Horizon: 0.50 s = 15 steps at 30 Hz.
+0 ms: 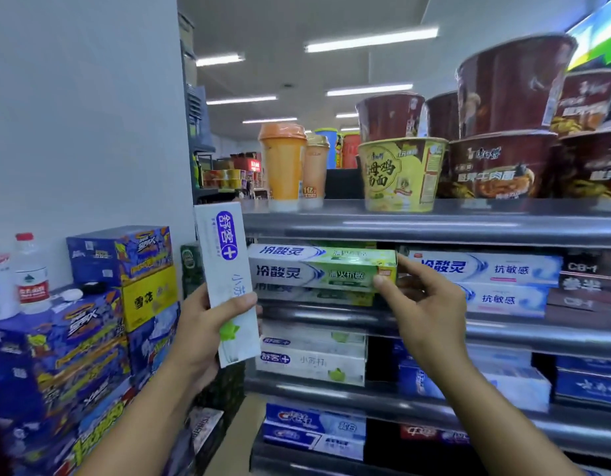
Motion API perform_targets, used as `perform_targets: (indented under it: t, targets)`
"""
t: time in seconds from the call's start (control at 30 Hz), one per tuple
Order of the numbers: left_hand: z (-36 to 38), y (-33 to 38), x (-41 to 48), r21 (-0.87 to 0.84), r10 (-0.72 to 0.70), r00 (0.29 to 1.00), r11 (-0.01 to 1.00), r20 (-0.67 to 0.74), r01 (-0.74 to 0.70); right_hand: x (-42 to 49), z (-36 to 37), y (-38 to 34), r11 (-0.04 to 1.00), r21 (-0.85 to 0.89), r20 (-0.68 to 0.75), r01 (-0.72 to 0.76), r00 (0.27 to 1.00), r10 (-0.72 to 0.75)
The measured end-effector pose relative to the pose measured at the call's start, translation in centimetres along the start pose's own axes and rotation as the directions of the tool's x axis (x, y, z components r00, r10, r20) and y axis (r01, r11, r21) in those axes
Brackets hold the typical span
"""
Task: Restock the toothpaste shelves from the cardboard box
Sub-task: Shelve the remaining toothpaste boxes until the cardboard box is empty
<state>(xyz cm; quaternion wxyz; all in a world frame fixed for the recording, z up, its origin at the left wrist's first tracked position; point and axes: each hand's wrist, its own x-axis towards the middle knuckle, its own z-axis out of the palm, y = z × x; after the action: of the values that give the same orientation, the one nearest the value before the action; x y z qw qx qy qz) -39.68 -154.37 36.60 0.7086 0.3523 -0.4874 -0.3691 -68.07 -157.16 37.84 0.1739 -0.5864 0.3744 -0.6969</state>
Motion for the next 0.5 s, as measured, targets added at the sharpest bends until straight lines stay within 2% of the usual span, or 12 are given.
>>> perform_targets:
  t: [0.23,0.33,0.4,0.5]
  targets:
    - [-1.0,-1.0,3.6,0.093,-0.012,0.999,0.996,0.030,0.009,2.1,3.1,-0.6,0.993,-0.113,-0.040,0.023,0.999,-0.028]
    - [-0.7,-0.8,4.9,0.110,-0.038,0.998,0.993,0.056,0.031,2.8,4.0,-0.4,0.947,-0.316,-0.040,0.054,0.997,-0.070]
    - [-0.5,-0.8,5.3,0.133,-0.051,0.996,0.990,0.072,0.041,3.0,4.5,0.2,0.888,-0.459,-0.004,0.013,1.000,-0.016]
    - [-0.6,-1.0,5.6,0.158,-0.056,0.995,0.987,0.088,0.041,3.1,4.9,0.7,0.860,-0.507,0.018,-0.054,0.997,0.073]
